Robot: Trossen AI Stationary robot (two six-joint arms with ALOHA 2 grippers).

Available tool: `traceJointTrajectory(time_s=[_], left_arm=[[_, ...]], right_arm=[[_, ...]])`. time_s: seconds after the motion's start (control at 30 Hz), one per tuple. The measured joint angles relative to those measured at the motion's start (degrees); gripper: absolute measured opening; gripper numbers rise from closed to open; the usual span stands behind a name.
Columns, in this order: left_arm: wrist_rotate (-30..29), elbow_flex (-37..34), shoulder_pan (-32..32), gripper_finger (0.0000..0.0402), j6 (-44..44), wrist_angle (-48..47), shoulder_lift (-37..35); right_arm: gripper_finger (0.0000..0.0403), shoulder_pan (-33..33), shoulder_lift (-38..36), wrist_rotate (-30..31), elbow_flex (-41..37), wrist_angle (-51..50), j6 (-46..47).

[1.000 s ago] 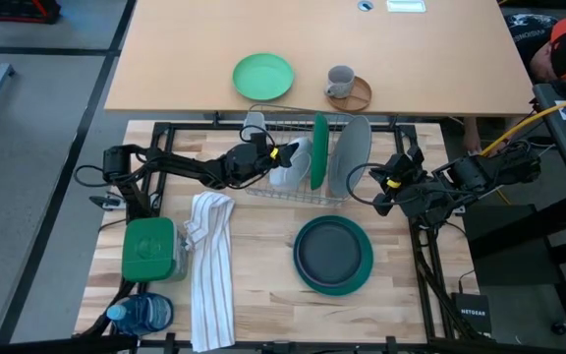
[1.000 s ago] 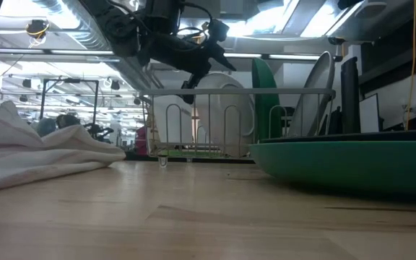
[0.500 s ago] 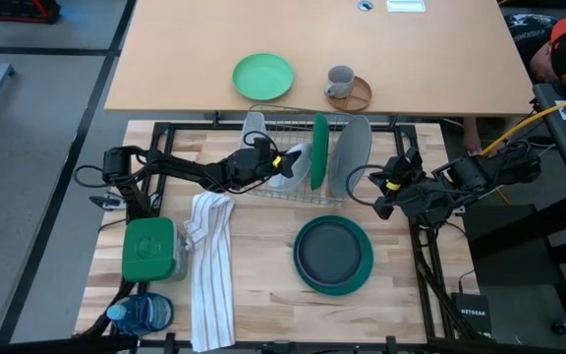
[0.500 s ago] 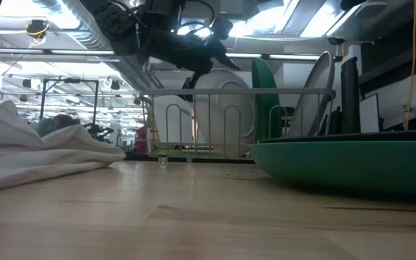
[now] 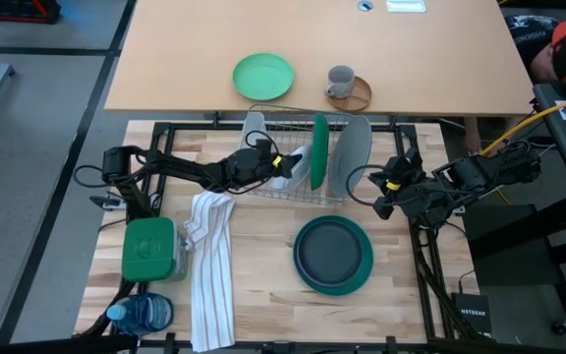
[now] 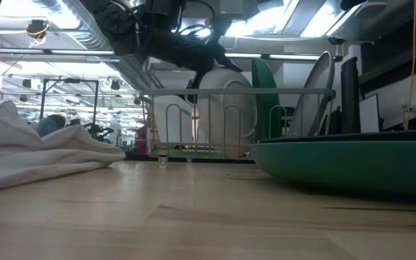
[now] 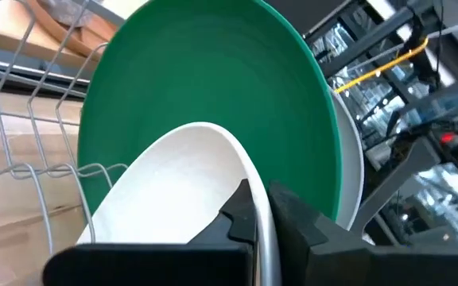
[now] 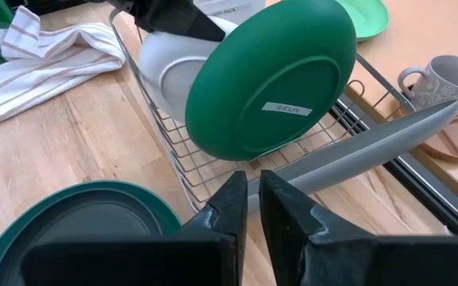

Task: Sort dishes
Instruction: Put the white plate in the dish rack

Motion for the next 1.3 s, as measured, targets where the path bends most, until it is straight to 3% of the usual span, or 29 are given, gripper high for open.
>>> traceJointTrajectory(time_s=[0.5, 0.77, 0.93, 1.3], left_arm=[[-9.2, 0.4, 2.9, 0.0010, -17.7, 1.4, 0.1], [-12.6, 8.1, 3.3, 0.0005, -15.2, 0.5, 3.3], [-12.9, 12.7, 3.5, 0.0014, -14.4, -7.0, 5.3], [-13.1, 13.0, 3.5, 0.0021, -14.7, -12.3, 5.4]], right_arm=[[0.0042, 0.0, 0.0, 1.0, 0.0, 0.0, 0.0], [0.0042, 0.0, 0.0, 2.7, 0.0, 0.0, 0.0], [0.0042, 0.0, 0.0, 2.6, 0.0, -0.2, 0.0], [0.0042, 0.0, 0.0, 2.4, 0.0, -0.4, 0.0]])
